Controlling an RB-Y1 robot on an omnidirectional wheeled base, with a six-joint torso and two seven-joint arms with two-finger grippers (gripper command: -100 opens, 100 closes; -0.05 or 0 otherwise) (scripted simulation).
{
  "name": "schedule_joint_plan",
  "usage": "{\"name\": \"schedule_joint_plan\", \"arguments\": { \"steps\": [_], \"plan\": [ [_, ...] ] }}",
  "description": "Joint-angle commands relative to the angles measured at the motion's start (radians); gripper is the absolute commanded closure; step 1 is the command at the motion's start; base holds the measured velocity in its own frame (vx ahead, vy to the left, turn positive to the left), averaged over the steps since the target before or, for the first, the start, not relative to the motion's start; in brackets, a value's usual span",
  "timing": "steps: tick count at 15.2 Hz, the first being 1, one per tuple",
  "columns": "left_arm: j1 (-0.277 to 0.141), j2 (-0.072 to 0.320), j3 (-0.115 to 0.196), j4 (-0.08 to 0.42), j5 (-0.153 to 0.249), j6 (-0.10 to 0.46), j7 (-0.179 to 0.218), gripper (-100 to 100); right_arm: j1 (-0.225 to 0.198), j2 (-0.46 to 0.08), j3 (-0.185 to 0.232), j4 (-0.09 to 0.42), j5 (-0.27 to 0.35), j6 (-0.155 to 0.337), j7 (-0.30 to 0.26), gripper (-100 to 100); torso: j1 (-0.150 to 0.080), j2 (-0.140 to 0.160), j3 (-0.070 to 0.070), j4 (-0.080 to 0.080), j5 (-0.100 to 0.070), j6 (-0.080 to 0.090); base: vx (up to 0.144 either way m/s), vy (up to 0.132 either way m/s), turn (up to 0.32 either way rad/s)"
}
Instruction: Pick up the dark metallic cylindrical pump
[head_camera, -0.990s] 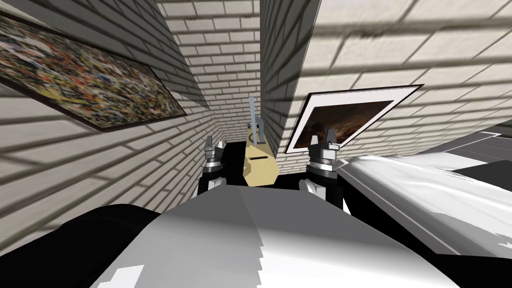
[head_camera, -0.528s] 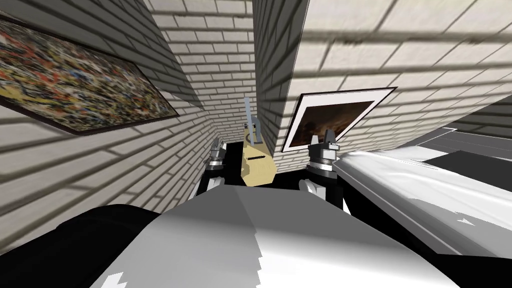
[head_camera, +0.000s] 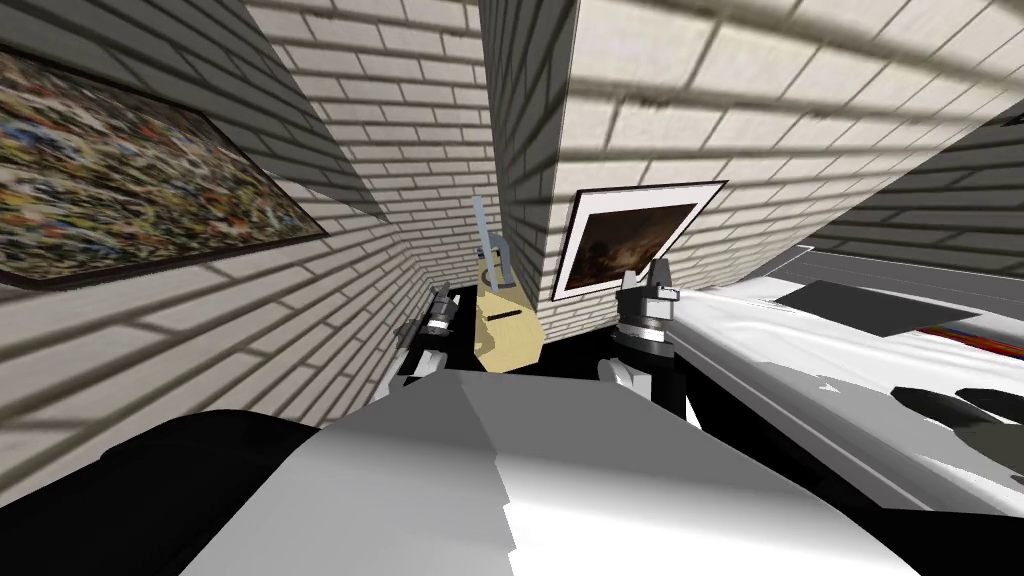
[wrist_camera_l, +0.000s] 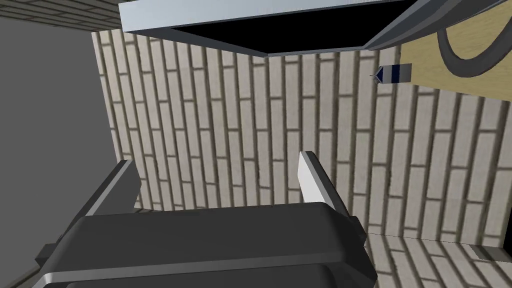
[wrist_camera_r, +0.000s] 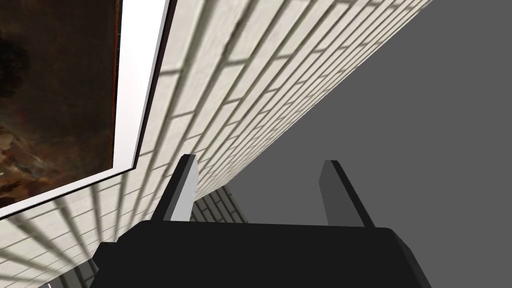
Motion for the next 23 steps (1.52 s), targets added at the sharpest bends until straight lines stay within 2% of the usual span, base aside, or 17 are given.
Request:
{"name": "schedule_joint_plan", "arguments": {
  "steps": [1,4,6,9,10,11,13,14,15,16,17,18,19,20,21,22,23],
  "plan": [
    [-0.01,0.034,0.009,0.038,0.012,0.036,0.031,-100,0.0,0.0,0.0,0.0,0.0,0.0,0.0,0,0.0,0.0,0.0,0.0,0.0,0.0,-0.018,-0.048,-0.22],
    [-0.042,0.081,0.015,0.107,0.029,0.096,0.079,-100,0.0,0.0,0.0,0.0,0.0,0.0,0.0,0,-0.001,-0.001,0.0,0.0,0.0,-0.001,-0.013,-0.04,-0.181],
    [-0.042,0.081,0.015,0.116,0.029,0.103,0.079,-100,0.0,0.0,0.0,0.0,0.0,0.0,0.0,0,0.0,-0.001,0.0,0.0,0.0,-0.001,-0.006,-0.028,-0.117],
    [-0.076,0.123,0.021,0.184,0.047,0.173,0.13,-100,0.0,0.0,0.0,0.0,0.0,0.0,0.0,0,0.0,-0.001,-0.001,0.0,0.0,-0.001,-0.009,-0.031,-0.167],
    [-0.076,0.123,0.021,0.199,0.047,0.175,0.13,-100,0.0,0.0,0.0,0.0,0.0,0.0,0.0,0,0.0,-0.002,-0.001,0.0,0.0,0.0,-0.005,-0.041,-0.198],
    [-0.093,0.143,0.024,0.223,0.057,0.21,0.156,-100,0.0,0.0,0.0,0.0,0.0,0.0,0.0,0,0.0,-0.001,-0.001,0.0,0.0,-0.001,-0.009,-0.038,-0.223],
    [-0.093,0.143,0.024,0.242,0.057,0.212,0.156,-100,0.0,0.0,0.0,0.0,0.0,0.0,0.0,0,-0.001,-0.001,-0.001,0.0,0.0,0.0,-0.003,-0.032,-0.158],
    [-0.111,0.161,0.027,0.276,0.066,0.25,0.183,-100,0.0,0.0,0.0,0.0,0.0,0.0,0.0,0,0.0,-0.002,-0.001,0.0,0.0,-0.001,-0.006,-0.025,-0.164],
    [-0.111,0.161,0.027,0.286,0.066,0.25,0.183,-100,0.0,0.0,0.0,0.0,0.0,0.0,0.0,0,0.001,-0.001,-0.001,0.0,0.0,0.0,-0.003,-0.028,-0.167],
    [-0.128,0.178,0.03,0.314,0.075,0.284,0.21,-100,0.0,0.0,0.0,0.0,0.0,0.0,0.0,0,0.0,-0.001,-0.001,0.0,0.0,-0.001,-0.003,-0.035,-0.202],
    [-0.128,0.178,0.03,0.331,0.075,0.288,0.21,-100,0.0,0.0,0.0,0.0,0.0,0.0,0.0,0,0.0,-0.001,-0.001,0.0,0.0,0.0,-0.006,-0.031,-0.248],
    [-0.146,0.195,0.033,0.356,0.085,0.319,0.237,-100,0.0,0.0,0.0,0.0,0.0,0.0,0.0,0,0.0,-0.001,-0.001,0.0,0.0,0.0,-0.004,-0.032,-0.252],
    [-0.146,0.195,0.033,0.376,0.085,0.327,0.237,-100,0.0,0.0,0.0,0.0,0.0,0.0,0.0,0,0.0,-0.002,-0.001,0.0,0.0,0.0,0.008,-0.043,-0.198],
    [-0.163,0.21,0.036,0.41,0.095,0.353,0.264,-100,0.0,0.0,0.0,0.0,0.0,0.0,0.0,0,0.0,-0.002,-0.001,0.0,0.0,-0.001,0.009,-0.046,-0.233],
    [-0.163,0.21,0.036,0.421,0.095,0.365,0.264,-100,0.0,0.0,0.0,0.0,0.0,0.0,0.0,0,-0.001,-0.002,-0.001,0.0,0.0,0.0,0.01,-0.04,-0.202],
    [-0.181,0.225,0.039,0.447,0.104,0.39,0.291,-100,0.0,0.0,0.0,0.0,0.0,0.0,0.0,0,-0.001,-0.002,-0.001,0.0,0.0,-0.001,0.009,-0.037,-0.228],
    [-0.181,0.225,0.039,0.466,0.104,0.404,0.291,-100,0.0,0.0,0.0,0.0,0.0,0.0,0.0,0,0.0,-0.002,-0.001,0.0,0.0,0.0,-0.001,-0.015,-0.184]
  ]
}}
